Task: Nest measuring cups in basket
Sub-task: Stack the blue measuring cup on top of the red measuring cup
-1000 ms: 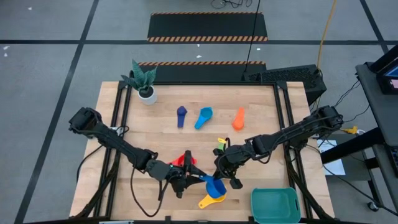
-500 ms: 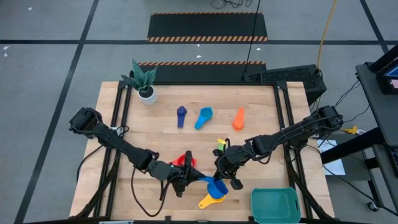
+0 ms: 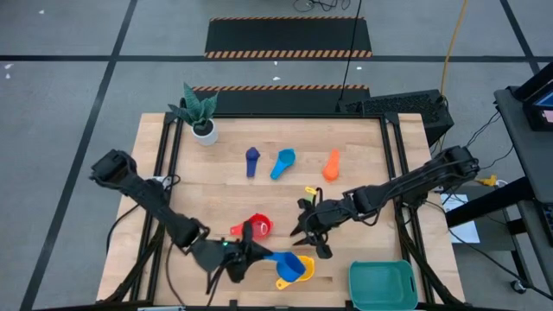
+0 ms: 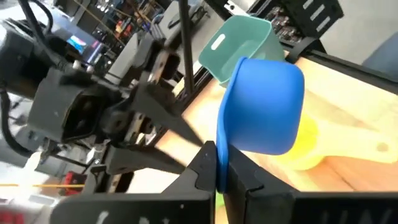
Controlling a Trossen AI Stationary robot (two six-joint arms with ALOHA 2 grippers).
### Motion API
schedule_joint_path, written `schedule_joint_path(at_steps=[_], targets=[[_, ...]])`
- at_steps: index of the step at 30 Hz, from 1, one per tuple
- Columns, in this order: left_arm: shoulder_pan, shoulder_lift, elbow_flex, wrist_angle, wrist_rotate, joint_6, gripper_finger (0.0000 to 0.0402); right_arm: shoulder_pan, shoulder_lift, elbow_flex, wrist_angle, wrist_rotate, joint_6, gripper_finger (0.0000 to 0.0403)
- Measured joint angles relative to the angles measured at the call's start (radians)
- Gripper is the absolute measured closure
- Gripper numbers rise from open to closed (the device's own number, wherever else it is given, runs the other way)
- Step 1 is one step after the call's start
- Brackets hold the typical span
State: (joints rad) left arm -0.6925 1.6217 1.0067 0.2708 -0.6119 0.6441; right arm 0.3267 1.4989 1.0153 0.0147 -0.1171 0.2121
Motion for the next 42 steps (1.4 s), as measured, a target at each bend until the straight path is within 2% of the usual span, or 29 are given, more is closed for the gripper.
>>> schedule_joint_path(at_steps=[6,13,20,33,39,42], targets=[[-0.117,0.000,0.000,-0.110,-0.273,-0.010,0.0397,0.009,-0.081,0.000,-0.090,0.161,-0.003,0.0244],[-0.248,0.000,0.000,-0.233,-0.449,-0.136,0.0398,0.056,-0.169,0.000,-0.163,0.326,0.011,0.0243],[-0.295,0.000,-0.046,-0.304,-0.699,-0.218,0.0398,0.097,-0.188,0.000,-0.163,0.383,-0.031,0.0243],[-0.226,0.001,-0.212,-0.297,-0.692,-0.259,0.0398,0.100,-0.187,0.000,-0.166,0.408,-0.067,0.0243],[-0.216,0.001,-0.233,-0.269,-0.687,-0.257,0.0388,0.101,-0.187,0.000,-0.166,0.408,-0.067,0.0243],[-0.208,0.001,-0.234,-0.269,-0.617,-0.261,0.0393,0.101,-0.187,0.000,-0.166,0.407,-0.067,0.0243]])
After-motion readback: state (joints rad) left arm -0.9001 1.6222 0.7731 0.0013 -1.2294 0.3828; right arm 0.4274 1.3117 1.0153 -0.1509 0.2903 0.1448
